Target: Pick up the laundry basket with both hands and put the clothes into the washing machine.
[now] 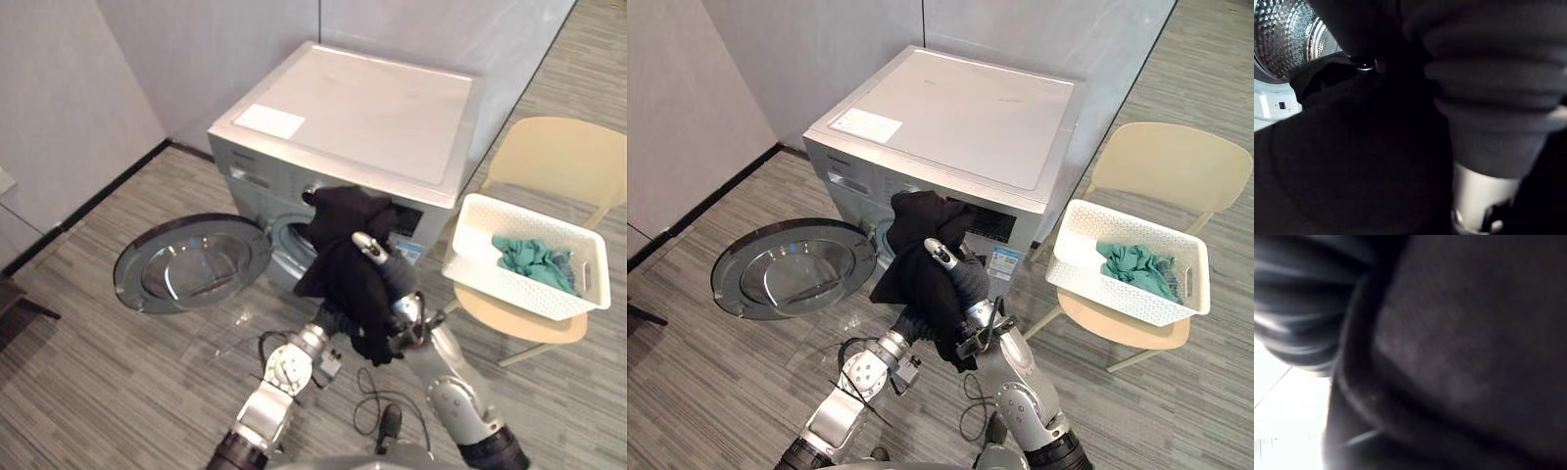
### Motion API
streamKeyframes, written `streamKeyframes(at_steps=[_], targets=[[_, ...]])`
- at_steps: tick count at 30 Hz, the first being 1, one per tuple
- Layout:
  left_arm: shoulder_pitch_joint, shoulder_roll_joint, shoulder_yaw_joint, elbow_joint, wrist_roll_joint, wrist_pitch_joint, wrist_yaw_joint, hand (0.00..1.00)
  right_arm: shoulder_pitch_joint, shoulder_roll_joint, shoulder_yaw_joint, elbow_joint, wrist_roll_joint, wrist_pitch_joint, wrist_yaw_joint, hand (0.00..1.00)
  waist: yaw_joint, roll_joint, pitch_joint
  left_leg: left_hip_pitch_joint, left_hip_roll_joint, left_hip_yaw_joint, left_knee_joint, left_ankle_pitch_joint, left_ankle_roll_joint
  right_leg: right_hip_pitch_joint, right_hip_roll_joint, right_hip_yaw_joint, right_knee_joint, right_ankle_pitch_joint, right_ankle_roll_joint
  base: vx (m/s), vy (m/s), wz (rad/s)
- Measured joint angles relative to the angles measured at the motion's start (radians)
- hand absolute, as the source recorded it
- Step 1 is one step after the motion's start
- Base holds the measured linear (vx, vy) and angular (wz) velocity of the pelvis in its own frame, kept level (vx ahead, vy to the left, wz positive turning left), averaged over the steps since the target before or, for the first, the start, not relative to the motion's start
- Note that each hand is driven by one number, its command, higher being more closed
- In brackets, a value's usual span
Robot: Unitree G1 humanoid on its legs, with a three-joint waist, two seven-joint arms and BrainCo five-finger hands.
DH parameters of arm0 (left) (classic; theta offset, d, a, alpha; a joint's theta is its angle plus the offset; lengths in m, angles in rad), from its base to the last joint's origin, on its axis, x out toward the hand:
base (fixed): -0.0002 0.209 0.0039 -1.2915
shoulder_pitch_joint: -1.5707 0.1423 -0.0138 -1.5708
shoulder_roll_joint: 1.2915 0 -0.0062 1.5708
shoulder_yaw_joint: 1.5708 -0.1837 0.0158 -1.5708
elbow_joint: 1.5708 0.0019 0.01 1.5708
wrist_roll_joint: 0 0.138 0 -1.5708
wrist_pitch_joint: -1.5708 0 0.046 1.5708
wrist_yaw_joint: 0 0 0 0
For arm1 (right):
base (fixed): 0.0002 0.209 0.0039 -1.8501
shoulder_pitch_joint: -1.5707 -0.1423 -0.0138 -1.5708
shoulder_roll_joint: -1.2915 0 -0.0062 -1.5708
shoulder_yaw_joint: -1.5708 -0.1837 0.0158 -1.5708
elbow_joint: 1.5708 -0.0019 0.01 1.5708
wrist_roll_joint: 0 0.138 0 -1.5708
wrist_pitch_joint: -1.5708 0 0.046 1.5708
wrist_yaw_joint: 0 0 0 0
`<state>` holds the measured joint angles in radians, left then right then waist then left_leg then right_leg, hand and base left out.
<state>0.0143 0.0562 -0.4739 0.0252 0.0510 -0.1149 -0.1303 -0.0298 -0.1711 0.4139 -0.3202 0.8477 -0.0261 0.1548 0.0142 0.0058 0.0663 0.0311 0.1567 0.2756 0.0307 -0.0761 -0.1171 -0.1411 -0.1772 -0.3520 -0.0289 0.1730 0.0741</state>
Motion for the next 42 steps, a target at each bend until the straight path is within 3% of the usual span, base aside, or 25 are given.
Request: streamKeyframes(at_steps=[4, 5, 15, 21, 22, 32, 42], targets=[[-0.022, 0.001, -0.014, 0.029, 0.002, -0.006, 0.022, 0.0, -0.004, -0.001, 0.036, 0.0, 0.05, -0.002, 0.001, 1.0, 0.0, -0.001, -0.002, 0.002, 0.0, 0.0, 0.0, 0.0, 0.0, 0.004, 0.0, -0.001, -0.002, 0.001, 0.0, 0.0, 0.0, 0.0], [-0.03, 0.002, -0.025, 0.036, 0.004, -0.015, 0.043, 1.0, -0.004, -0.001, 0.049, 0.0, 0.067, -0.007, 0.001, 1.0, 0.0, -0.001, -0.004, 0.004, 0.0, 0.0, 0.0, 0.0, 0.0, 0.008, 0.0, -0.001, -0.006, 0.003, 0.001, 0.0, 0.0, 0.0], [-0.037, 0.004, -0.023, 0.064, 0.063, -0.03, 0.166, 1.0, -0.009, -0.004, 0.079, 0.0, 0.093, -0.043, 0.002, 1.0, 0.001, -0.007, -0.024, 0.007, -0.001, 0.0, 0.0, 0.0, 0.0, 0.015, 0.001, -0.002, -0.017, 0.009, 0.001, 0.0, 0.0, 0.0], [-0.036, 0.003, 0.03, 0.065, 0.2, -0.049, 0.27, 1.0, 0.005, -0.014, 0.058, 0.001, 0.069, -0.083, 0.0, 1.0, 0.0, -0.008, -0.025, 0.005, -0.001, 0.001, -0.003, 0.001, -0.001, 0.015, 0.004, -0.002, -0.027, 0.016, -0.001, 0.0, 0.0, 0.0], [-0.034, 0.003, 0.041, 0.065, 0.217, -0.049, 0.283, 1.0, 0.019, -0.014, 0.042, 0.001, 0.044, -0.086, -0.001, 0.0, 0.002, -0.008, -0.025, 0.007, -0.001, 0.0, -0.006, 0.002, -0.002, 0.017, 0.004, -0.002, -0.027, 0.016, -0.001, 0.0, 0.0, 0.0], [-0.029, 0.0, 0.1, 0.069, 0.278, -0.059, 0.366, 1.0, 0.116, -0.053, -0.065, 0.04, -0.083, -0.086, -0.02, 0.0, 0.0, -0.009, -0.025, 0.018, -0.001, 0.001, -0.027, 0.004, -0.004, 0.03, 0.011, -0.003, -0.042, 0.015, 0.0, 0.0, 0.0, 0.0], [-0.029, -0.029, 0.242, -0.009, 0.276, -0.059, 0.443, 1.0, 0.181, -0.103, -0.168, 0.08, -0.183, -0.083, -0.019, 0.0, 0.001, -0.009, -0.025, 0.02, 0.0, 0.003, -0.03, 0.004, -0.004, 0.031, 0.013, -0.001, -0.043, 0.015, 0.0, 0.0, 0.0, 0.0]])
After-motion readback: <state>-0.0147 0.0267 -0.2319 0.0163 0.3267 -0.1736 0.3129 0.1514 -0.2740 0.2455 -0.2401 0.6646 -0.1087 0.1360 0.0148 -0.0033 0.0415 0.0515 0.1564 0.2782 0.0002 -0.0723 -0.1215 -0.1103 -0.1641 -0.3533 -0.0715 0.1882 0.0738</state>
